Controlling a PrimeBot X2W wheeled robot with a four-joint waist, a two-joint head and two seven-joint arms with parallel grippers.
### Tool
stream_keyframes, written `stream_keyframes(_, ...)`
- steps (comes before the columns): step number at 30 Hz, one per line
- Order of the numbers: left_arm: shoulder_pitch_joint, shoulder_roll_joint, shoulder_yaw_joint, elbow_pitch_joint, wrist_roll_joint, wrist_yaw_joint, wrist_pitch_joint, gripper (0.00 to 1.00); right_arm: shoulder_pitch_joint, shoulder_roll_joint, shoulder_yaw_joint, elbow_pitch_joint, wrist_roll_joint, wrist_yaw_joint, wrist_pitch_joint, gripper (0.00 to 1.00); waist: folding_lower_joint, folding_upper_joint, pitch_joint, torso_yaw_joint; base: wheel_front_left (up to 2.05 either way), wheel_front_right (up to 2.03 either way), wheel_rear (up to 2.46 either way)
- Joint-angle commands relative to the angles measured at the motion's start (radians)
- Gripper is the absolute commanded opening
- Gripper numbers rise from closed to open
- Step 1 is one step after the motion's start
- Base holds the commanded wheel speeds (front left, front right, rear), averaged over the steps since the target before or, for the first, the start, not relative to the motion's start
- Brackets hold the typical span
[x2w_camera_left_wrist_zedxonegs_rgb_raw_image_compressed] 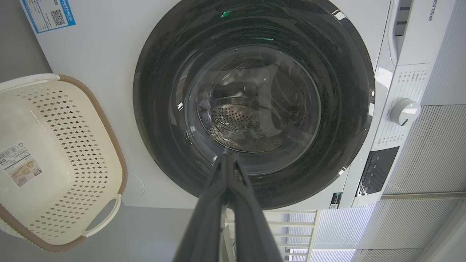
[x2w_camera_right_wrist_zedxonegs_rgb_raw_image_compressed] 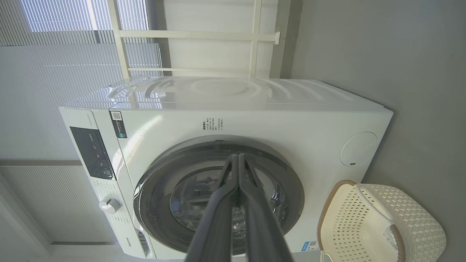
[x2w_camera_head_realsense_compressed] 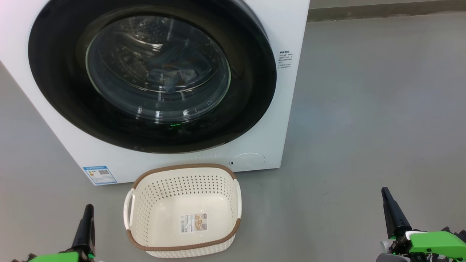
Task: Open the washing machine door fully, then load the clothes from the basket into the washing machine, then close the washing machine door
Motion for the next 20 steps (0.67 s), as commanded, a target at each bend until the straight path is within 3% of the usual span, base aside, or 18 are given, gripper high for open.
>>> stream_keyframes(1,-0.038,0.020,0.026,-0.027,-0.004,-0.003,0.004,0.00,-0.040,-0.005,0.025,-0.029,0.004,-0.001,0.008,0.00,0.0000,0.0000,0.000,0.000,0.00,0.00,0.00)
stream_keyframes(20,-0.038,0.020,0.026,-0.027,-0.004,-0.003,0.004,0.00,-0.040,-0.005,0.025,-0.029,0.004,-0.001,0.008,0.00,0.0000,0.0000,0.000,0.000,0.00,0.00,0.00)
